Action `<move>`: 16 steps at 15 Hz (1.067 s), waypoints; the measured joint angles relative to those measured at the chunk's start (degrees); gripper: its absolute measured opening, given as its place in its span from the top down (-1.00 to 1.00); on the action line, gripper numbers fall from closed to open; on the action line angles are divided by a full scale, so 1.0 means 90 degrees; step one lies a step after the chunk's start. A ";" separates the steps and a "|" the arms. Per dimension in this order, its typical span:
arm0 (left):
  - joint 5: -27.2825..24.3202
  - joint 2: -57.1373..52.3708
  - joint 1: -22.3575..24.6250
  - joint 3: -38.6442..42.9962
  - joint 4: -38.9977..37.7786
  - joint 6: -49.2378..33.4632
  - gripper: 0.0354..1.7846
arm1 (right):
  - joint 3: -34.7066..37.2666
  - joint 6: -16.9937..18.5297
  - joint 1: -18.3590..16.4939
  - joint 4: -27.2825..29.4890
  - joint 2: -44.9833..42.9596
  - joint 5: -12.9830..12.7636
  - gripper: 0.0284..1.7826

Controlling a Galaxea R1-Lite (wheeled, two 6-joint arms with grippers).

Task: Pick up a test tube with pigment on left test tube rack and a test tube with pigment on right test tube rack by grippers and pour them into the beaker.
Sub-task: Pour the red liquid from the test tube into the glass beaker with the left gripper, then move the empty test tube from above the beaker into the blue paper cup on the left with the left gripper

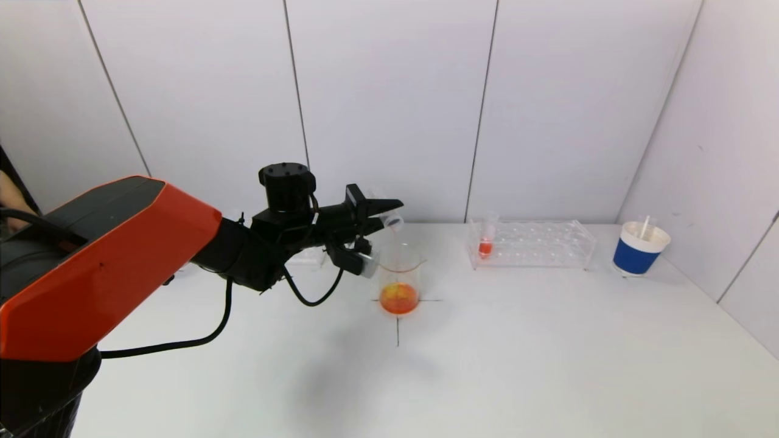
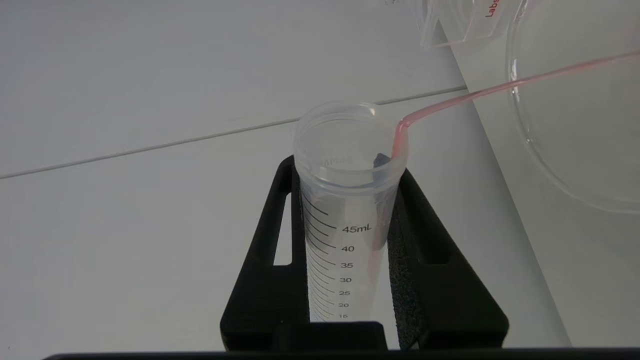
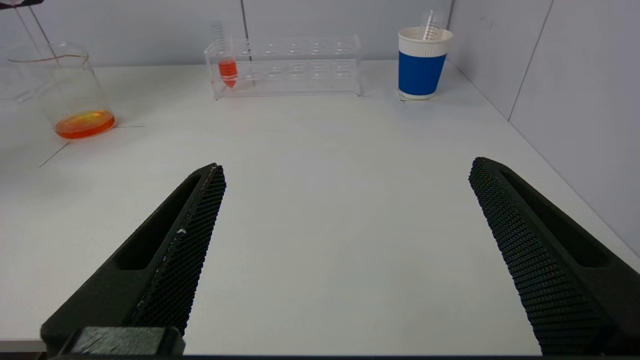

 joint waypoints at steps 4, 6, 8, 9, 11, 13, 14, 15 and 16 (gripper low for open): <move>-0.0008 -0.0003 -0.0009 -0.0015 0.0000 0.0192 0.51 | 0.0000 0.0000 0.0000 0.0000 0.0000 0.0000 -0.99; -0.0008 0.0005 -0.0012 -0.0041 -0.0001 0.0291 0.51 | 0.0000 0.0000 0.0000 -0.0003 0.0000 0.0000 -0.99; -0.0008 0.0009 -0.0009 -0.0051 -0.0001 0.0360 0.51 | 0.0000 0.0000 0.0000 -0.0003 0.0000 0.0000 -0.99; -0.0008 0.0007 -0.0009 -0.0053 -0.0001 0.0360 0.51 | 0.0000 0.0000 0.0000 -0.0003 0.0000 0.0001 -0.99; 0.0004 0.0007 -0.0004 -0.0053 -0.0001 0.0358 0.51 | 0.0000 0.0000 0.0000 0.0000 0.0000 0.0000 -0.99; 0.0024 0.0007 0.0000 -0.0051 -0.0001 0.0324 0.51 | 0.0000 0.0000 0.0000 -0.0003 0.0000 0.0000 -0.99; 0.0037 0.0003 -0.0001 -0.0039 -0.0007 0.0287 0.51 | 0.0000 0.0000 0.0000 0.0000 0.0000 0.0001 -0.99; 0.0053 -0.0007 -0.0009 -0.0019 -0.0016 0.0211 0.51 | 0.0000 -0.0003 0.0000 0.0000 0.0000 0.0000 -0.99; 0.0068 -0.0019 -0.0009 -0.0004 -0.0035 0.0049 0.51 | 0.0000 0.0000 0.0000 0.0000 0.0000 0.0000 -0.99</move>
